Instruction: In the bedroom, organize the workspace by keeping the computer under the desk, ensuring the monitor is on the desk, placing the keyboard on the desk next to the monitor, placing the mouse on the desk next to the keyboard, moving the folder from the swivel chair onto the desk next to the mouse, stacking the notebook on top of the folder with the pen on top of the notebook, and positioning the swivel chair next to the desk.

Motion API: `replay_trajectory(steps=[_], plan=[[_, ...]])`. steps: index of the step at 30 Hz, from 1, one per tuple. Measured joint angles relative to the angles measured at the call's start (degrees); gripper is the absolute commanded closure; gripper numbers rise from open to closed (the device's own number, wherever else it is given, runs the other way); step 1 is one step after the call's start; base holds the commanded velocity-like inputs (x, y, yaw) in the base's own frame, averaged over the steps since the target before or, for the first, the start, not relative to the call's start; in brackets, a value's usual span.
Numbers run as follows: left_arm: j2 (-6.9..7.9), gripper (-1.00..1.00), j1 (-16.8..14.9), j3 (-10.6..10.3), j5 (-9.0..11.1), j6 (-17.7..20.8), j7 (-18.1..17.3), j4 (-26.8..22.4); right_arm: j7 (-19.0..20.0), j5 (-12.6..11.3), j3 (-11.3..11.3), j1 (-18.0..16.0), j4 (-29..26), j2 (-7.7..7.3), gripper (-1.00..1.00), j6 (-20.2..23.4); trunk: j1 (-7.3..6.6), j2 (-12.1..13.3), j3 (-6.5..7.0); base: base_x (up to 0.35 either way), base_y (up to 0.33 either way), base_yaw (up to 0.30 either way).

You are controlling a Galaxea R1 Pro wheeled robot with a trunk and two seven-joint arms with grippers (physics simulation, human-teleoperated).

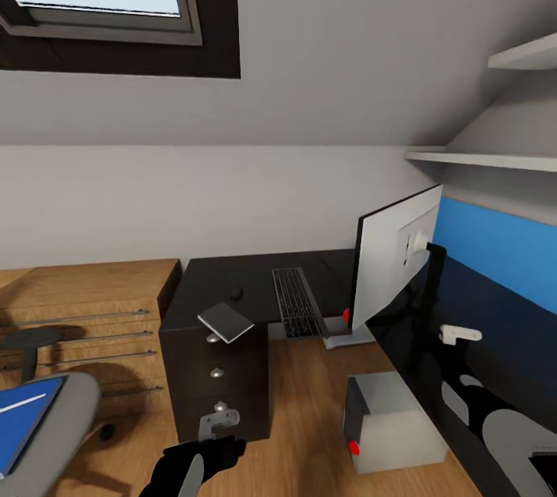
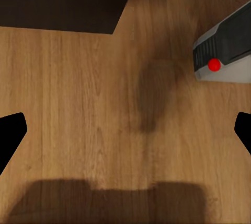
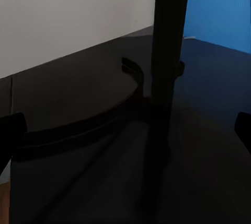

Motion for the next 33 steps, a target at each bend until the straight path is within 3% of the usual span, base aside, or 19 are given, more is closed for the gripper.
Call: replay_trajectory(steps=[6, 21, 28, 33], plan=[[-0.01, -1.00, 0.0, 0.0, 0.0, 0.0, 0.0, 0.1, -0.1, -0.1, -0.1, 0.1, 0.0, -0.23, -1.00, -0.6, 1.32, -2.4, -1.08, 0.000, 0.000, 0.000], [0.08, -1.00, 0.0, 0.0, -0.1, 0.0, 0.1, 1.2, -0.6, -0.3, -0.1, 0.1, 0.1, -0.72, -1.00, -2.3, 1.32, -2.4, -1.08, 0.013, -0.012, 0.000], [0.13, -1.00, 0.0, 0.0, -0.1, 0.0, 0.1, 1.5, -0.9, -0.4, -0.1, 0.1, 0.1, -0.72, -1.00, -4.7, 1.32, -2.4, -1.08, 0.093, -0.090, 0.000], [0.10, -1.00, 0.0, 0.0, -0.1, 0.0, 0.1, 1.6, -3.5, -0.7, -0.2, 0.1, 0.4, -0.73, -1.00, -8.5, 1.32, -2.4, -1.08, 0.010, -0.009, 0.000]])
